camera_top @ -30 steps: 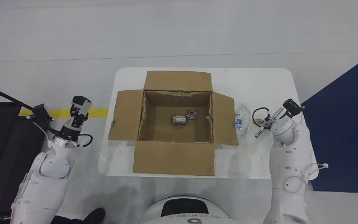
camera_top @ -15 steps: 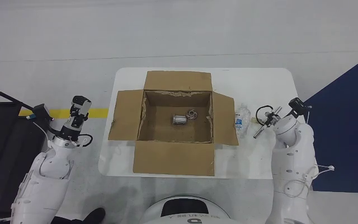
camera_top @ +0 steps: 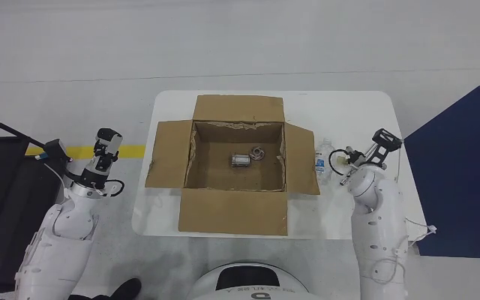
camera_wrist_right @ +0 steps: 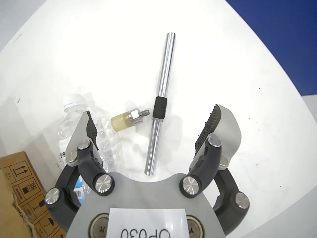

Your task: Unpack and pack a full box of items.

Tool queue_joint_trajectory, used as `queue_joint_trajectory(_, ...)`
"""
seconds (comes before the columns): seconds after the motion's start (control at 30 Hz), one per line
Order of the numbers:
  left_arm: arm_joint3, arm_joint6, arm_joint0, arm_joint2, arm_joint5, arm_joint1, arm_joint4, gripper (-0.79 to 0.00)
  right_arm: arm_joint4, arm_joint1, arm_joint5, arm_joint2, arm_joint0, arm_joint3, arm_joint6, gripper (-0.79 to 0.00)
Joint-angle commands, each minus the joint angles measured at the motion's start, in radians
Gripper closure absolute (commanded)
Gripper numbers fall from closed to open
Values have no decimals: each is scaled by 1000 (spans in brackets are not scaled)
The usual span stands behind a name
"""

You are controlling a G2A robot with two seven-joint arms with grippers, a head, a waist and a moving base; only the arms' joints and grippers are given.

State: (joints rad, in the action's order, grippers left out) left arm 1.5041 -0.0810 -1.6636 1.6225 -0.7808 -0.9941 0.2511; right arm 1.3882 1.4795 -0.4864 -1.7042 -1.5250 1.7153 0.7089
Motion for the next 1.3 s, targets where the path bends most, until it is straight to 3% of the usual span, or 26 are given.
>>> queue_joint_trajectory(0.0, 0, 0, 0, 0, 0, 0, 0, -785, 19, 1, -4, 14, -17, 12, -17, -554)
queue_joint_trajectory(0.1, 0, 0, 0, 0, 0, 0, 0, -785, 42, 0, 5, 28, -19, 7, 7, -434)
queue_joint_trajectory(0.2, 0, 0, 0, 0, 0, 0, 0, -785, 87, -2, -6, 35, 17, -33, 54, -403)
queue_joint_trajectory(0.43, 0, 0, 0, 0, 0, 0, 0, -785, 105, -8, 62, 38, 46, -31, 144, -471)
queue_joint_trajectory(0.6, 0, 0, 0, 0, 0, 0, 0, -785, 177, -9, 56, 73, 90, -72, 211, -563)
queue_joint_trajectory(0.9, 0, 0, 0, 0, 0, 0, 0, -785, 253, -6, 56, 125, 144, -138, 267, -462)
queue_joint_trajectory(1.27, 0, 0, 0, 0, 0, 0, 0, -785, 298, -1, 33, 151, 201, -221, 306, -462)
